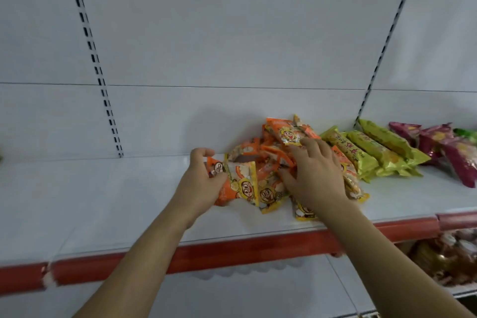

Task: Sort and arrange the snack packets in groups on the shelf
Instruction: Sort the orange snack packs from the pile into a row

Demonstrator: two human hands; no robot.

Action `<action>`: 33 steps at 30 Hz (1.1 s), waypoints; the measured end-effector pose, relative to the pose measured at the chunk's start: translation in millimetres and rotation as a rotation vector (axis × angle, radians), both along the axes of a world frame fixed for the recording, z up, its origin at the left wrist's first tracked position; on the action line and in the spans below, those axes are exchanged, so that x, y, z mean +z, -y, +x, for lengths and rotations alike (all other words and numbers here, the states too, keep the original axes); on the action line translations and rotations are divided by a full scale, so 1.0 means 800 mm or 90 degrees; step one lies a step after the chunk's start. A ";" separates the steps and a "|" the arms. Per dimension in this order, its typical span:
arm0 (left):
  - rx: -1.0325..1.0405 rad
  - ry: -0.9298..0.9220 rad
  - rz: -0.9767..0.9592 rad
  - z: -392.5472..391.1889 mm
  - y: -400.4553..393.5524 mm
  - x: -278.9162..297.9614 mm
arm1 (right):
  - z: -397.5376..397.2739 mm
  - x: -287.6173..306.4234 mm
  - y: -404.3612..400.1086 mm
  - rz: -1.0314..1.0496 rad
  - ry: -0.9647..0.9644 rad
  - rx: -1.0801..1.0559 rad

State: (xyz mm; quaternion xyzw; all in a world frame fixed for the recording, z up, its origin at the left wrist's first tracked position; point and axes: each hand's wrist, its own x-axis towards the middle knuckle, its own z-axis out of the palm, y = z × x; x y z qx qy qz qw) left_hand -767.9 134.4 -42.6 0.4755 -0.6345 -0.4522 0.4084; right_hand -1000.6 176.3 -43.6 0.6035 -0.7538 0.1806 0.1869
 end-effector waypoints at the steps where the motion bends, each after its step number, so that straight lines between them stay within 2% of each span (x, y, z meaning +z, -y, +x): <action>1: 0.020 0.010 -0.019 0.005 0.001 -0.001 | 0.002 0.002 0.004 0.007 -0.013 -0.010; 3: 0.048 0.010 -0.030 0.018 0.007 -0.003 | 0.003 0.003 0.009 -0.023 -0.022 -0.011; 6: 0.083 0.032 -0.037 0.041 0.017 -0.004 | 0.015 0.007 0.009 -0.153 0.007 0.050; 10: 0.113 0.036 -0.045 0.069 0.024 -0.002 | 0.060 0.037 -0.004 -0.262 0.223 0.215; 11: 0.111 0.033 -0.039 0.077 0.026 0.000 | 0.078 0.042 -0.007 -0.296 0.239 0.256; 14: 0.069 -0.038 0.034 0.101 0.029 0.008 | 0.128 0.027 -0.007 -0.364 0.169 0.397; 17: 0.042 -0.108 0.074 0.125 0.032 0.017 | 0.164 -0.003 0.001 -0.334 0.079 0.489; 21: 0.030 -0.259 0.145 0.152 0.035 0.020 | 0.198 -0.026 0.010 -0.333 -0.068 0.463; 23: -0.012 -0.339 0.170 0.159 0.032 0.015 | 0.217 -0.027 0.012 -0.355 -0.094 0.402; 25: -0.064 -0.366 0.175 0.163 0.026 0.010 | 0.234 -0.025 0.013 -0.356 -0.094 0.377; 28: -0.106 -0.311 0.151 0.168 0.023 0.006 | 0.247 -0.026 0.015 -0.305 -0.042 0.433; 30: -0.078 -0.249 0.100 0.173 0.029 0.006 | 0.245 -0.022 0.019 -0.274 0.000 0.475; 33: -0.048 -0.132 0.030 0.184 0.043 0.014 | 0.231 -0.005 0.041 -0.256 0.033 0.431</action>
